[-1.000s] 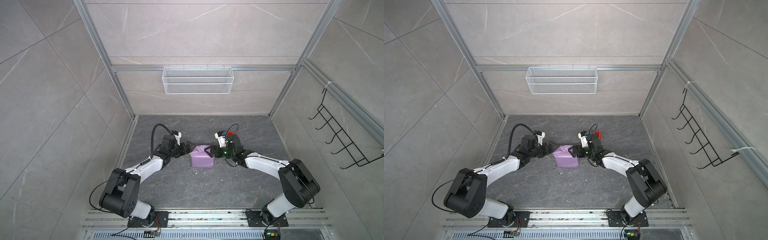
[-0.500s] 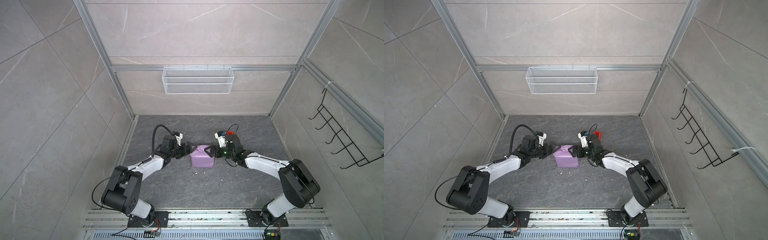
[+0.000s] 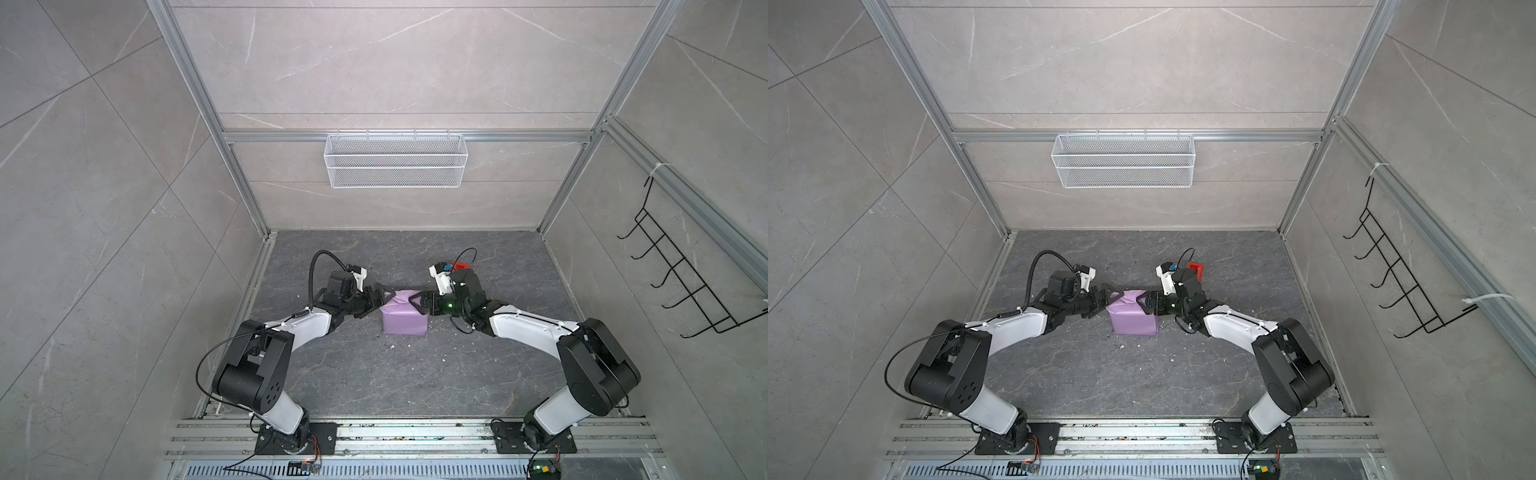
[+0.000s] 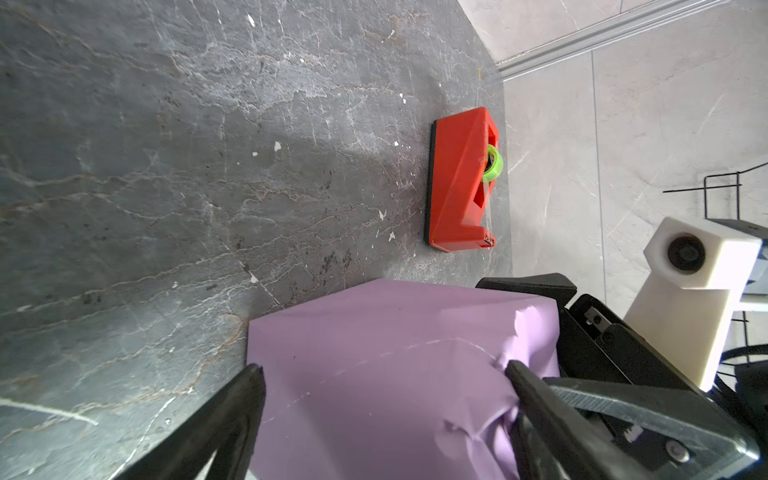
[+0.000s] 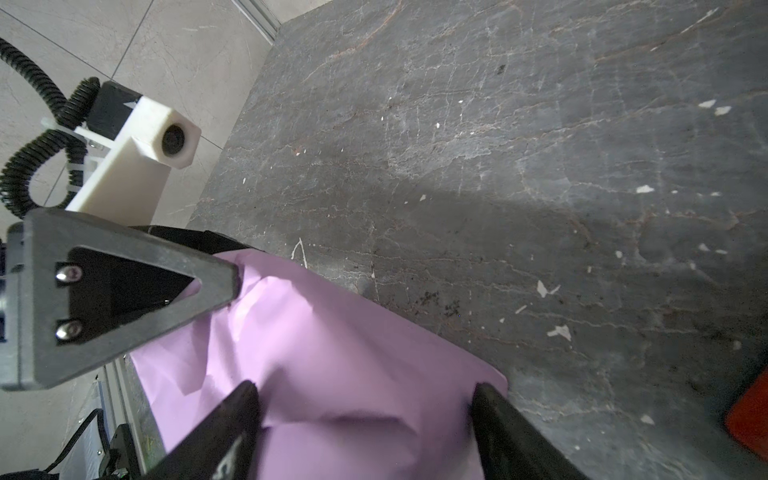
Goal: Wrap the gift box in paper
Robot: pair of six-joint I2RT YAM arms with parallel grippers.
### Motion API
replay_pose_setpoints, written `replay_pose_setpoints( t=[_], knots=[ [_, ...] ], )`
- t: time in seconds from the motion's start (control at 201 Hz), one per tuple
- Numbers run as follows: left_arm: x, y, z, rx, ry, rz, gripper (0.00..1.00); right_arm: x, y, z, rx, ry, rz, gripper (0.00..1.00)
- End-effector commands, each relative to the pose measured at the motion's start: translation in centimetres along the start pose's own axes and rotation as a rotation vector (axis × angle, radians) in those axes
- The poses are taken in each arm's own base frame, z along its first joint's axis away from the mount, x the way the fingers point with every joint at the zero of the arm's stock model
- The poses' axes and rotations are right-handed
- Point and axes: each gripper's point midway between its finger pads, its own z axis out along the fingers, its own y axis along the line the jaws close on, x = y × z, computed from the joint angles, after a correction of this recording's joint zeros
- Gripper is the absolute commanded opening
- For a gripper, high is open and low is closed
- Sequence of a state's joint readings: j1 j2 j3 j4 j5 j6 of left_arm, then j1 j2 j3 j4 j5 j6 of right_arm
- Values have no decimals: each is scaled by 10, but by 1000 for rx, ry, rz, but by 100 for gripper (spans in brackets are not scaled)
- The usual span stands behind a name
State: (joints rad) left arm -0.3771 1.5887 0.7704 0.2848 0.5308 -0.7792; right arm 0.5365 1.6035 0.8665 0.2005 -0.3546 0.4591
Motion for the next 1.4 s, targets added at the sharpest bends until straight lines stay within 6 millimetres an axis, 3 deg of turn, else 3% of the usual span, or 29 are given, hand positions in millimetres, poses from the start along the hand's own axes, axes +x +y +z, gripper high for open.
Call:
replay_pose_setpoints(
  t=[0.0, 0.154, 0.363, 0.538, 0.826, 1.025, 1.394],
  knots=[
    [10, 25, -4, -45, 0, -49, 89, 49, -19, 2, 68, 144, 11, 81],
    [9, 27, -8, -15, -14, -87, 89, 50, -20, 2, 72, 146, 7, 81],
    [-6, -10, -22, 84, -55, -61, 91, 48, -19, 1, 73, 144, 4, 81],
    [0, -33, -22, 118, -20, -2, 94, 47, -18, 2, 68, 141, 3, 81],
    [13, -10, -1, 75, 56, -18, 94, 44, -16, 0, 62, 134, 3, 80],
    [28, 9, 3, 27, 98, -24, 91, 38, -12, -4, 59, 125, -9, 81],
    [47, 34, -4, -58, 124, -28, 84, -1, 9, -33, 81, 45, -89, 92]
  ],
)
